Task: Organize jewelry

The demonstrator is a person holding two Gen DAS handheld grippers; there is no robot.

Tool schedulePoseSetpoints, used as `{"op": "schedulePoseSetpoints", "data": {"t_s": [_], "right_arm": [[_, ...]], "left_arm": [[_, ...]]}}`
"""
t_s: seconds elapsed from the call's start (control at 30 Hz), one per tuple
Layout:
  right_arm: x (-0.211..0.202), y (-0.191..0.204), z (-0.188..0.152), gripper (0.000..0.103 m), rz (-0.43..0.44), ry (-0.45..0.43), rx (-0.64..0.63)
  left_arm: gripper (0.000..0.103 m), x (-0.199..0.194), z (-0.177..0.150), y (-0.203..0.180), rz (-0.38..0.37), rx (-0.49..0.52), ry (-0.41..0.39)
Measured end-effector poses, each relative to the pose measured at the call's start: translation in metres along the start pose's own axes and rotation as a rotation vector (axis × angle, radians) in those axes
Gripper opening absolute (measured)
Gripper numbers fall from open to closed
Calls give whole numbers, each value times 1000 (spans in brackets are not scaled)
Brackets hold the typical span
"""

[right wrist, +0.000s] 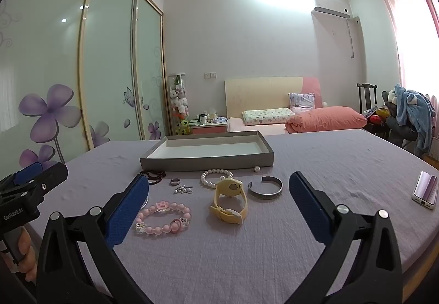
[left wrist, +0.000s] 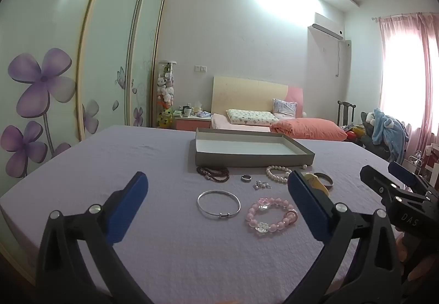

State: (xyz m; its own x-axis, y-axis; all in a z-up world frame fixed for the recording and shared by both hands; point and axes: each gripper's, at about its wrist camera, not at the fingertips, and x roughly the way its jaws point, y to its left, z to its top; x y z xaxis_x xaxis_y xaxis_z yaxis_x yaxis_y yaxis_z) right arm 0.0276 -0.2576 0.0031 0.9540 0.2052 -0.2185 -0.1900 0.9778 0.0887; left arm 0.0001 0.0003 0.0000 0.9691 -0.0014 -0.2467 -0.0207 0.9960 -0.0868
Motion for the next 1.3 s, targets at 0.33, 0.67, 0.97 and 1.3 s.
{"op": "schedulePoseSetpoints", "data": {"t_s": [0.33, 0.67, 0.97, 1.3], "right_arm": [[1, 0, 0, 101, 0, 2, 2], [0, 0, 0, 101, 0, 2, 4], [0, -1, -1, 101, 0, 2, 5], [0, 0, 0, 101, 0, 2, 6]], "left_arm": [[99, 0, 0, 0, 1, 1, 1], [99, 0, 0, 0, 2, 1, 4], [99, 0, 0, 0, 4, 1, 5], [99, -1, 0, 0, 4, 1, 5]]}}
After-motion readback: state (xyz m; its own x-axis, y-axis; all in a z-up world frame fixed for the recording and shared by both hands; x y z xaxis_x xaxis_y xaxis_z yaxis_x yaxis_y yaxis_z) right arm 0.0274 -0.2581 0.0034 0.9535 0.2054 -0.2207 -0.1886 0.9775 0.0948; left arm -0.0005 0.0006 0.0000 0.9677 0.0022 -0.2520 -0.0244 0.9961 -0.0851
